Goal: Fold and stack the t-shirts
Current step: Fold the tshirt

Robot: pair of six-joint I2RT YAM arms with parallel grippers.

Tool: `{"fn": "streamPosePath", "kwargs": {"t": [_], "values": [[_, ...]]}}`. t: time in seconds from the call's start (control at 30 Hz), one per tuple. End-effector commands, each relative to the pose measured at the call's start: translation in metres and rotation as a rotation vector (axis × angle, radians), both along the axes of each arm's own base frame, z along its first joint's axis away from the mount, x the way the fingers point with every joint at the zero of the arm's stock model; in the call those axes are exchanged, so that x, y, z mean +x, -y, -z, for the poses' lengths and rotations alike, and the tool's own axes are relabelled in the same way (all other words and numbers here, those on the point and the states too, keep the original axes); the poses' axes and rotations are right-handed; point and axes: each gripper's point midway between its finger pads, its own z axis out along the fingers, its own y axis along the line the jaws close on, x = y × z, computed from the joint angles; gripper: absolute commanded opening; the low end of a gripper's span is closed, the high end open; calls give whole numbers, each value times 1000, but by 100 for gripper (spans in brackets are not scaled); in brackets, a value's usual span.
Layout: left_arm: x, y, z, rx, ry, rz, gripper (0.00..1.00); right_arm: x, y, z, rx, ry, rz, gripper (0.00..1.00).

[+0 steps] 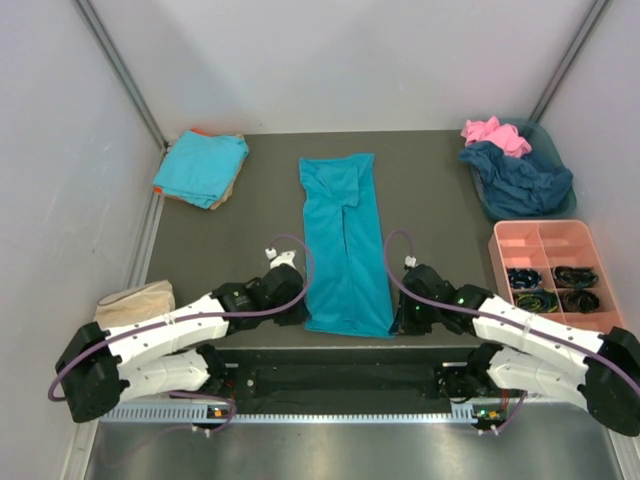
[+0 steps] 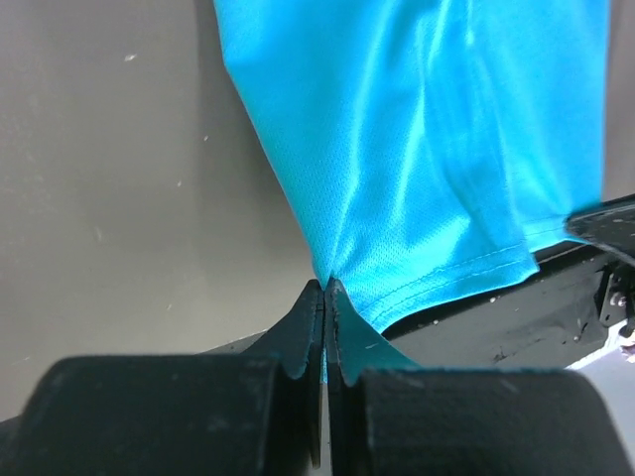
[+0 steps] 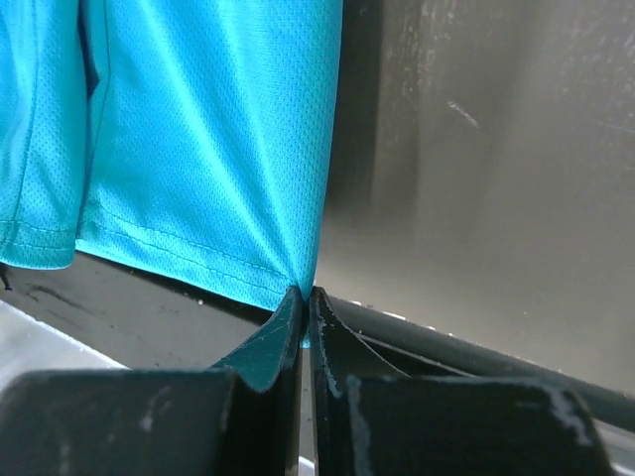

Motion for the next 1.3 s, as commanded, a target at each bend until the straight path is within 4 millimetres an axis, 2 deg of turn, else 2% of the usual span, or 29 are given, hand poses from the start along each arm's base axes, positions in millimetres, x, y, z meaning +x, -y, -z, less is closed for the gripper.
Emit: {"fn": "streamPosePath", "kwargs": {"t": [0.0, 0.2, 0.33, 0.37, 0.4, 0.43, 0.47, 0.53, 0.57, 0.7, 0.83, 0.93, 0.97, 1.0, 1.07, 1.1, 1.27], "values": [[1, 3, -14, -8, 11, 5, 0, 8, -2, -26, -6, 60, -11, 0], [15, 3, -29, 0, 72, -24, 0, 36, -11, -50, 28, 186, 28, 0], [39, 11, -45, -8, 179, -43, 0, 61, -24, -65, 36, 255, 40, 0], [48, 13, -53, -12, 218, -60, 0, 69, -31, -76, 52, 288, 34, 0], [54, 17, -62, -18, 247, -63, 0, 74, -33, -75, 36, 291, 38, 0], [60, 18, -63, -6, 259, -74, 0, 79, -35, -78, 38, 302, 40, 0], [67, 17, -68, 6, 286, -94, 0, 89, -38, -89, 44, 331, 47, 0], [77, 20, -76, 26, 323, -100, 0, 103, -37, -93, 28, 355, 67, 0], [84, 19, -81, 33, 352, -120, 0, 111, -40, -103, 41, 375, 77, 0], [110, 23, -92, 36, 431, -146, 0, 147, -35, -118, 57, 414, 135, 0], [138, 25, -93, 46, 467, -171, 0, 178, -38, -129, 45, 463, 137, 0], [161, 24, -91, 46, 490, -193, 0, 200, -40, -130, 28, 475, 147, 0], [170, 20, -89, 49, 488, -209, 0, 208, -43, -136, 39, 494, 152, 0], [177, 21, -85, 58, 485, -209, 0, 214, -44, -128, 30, 476, 153, 0], [190, 20, -84, 43, 492, -224, 0, 226, -43, -130, 41, 479, 171, 0], [196, 21, -76, 59, 487, -222, 0, 229, -44, -123, 38, 461, 169, 0], [219, 23, -69, 60, 487, -234, 0, 243, -40, -113, 25, 452, 185, 0]]}}
